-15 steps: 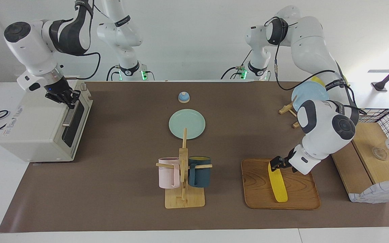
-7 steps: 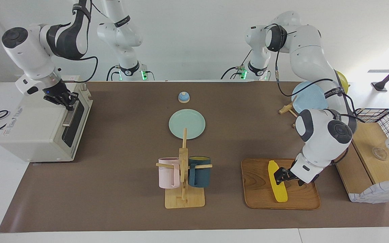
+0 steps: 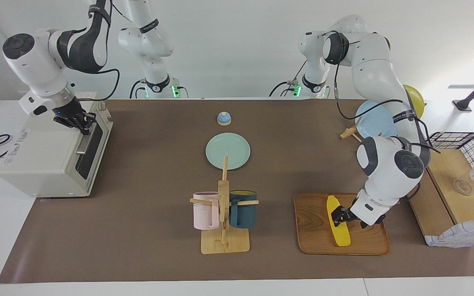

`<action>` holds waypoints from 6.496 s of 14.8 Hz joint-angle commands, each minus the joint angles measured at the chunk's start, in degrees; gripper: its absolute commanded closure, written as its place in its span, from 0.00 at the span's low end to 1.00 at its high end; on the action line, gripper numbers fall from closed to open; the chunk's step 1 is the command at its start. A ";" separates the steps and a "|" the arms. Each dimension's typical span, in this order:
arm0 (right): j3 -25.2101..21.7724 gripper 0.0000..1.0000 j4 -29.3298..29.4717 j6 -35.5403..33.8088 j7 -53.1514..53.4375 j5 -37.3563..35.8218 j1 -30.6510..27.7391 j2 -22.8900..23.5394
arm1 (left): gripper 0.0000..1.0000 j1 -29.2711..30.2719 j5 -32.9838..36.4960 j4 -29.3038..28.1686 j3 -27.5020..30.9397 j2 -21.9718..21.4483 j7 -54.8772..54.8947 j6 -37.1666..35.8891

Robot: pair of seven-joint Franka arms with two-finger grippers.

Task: Put corn in oven
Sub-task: 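Reach the left gripper to the yellow corn and grasp it, then carry the corn toward the green plate while the right gripper opens the oven, then lower the corn onto the green plate and open the left gripper, then withdraw the left gripper while the right gripper reaches the plate, then grasp the green plate rim with the right gripper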

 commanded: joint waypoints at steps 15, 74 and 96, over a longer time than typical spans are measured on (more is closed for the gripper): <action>0.60 1.00 -5.33 16.26 5.93 0.61 6.69 8.81 | 1.00 -5.26 -6.95 -29.40 0.43 -31.44 -17.27 -4.99; 1.74 0.00 24.99 3.96 63.23 -12.48 56.16 31.23 | 0.00 -0.18 4.82 -30.50 1.22 -52.22 -11.23 -31.18; 1.65 1.00 19.77 3.06 56.05 -14.94 55.91 28.33 | 0.00 0.88 4.04 -28.13 2.98 -47.82 -7.80 -28.80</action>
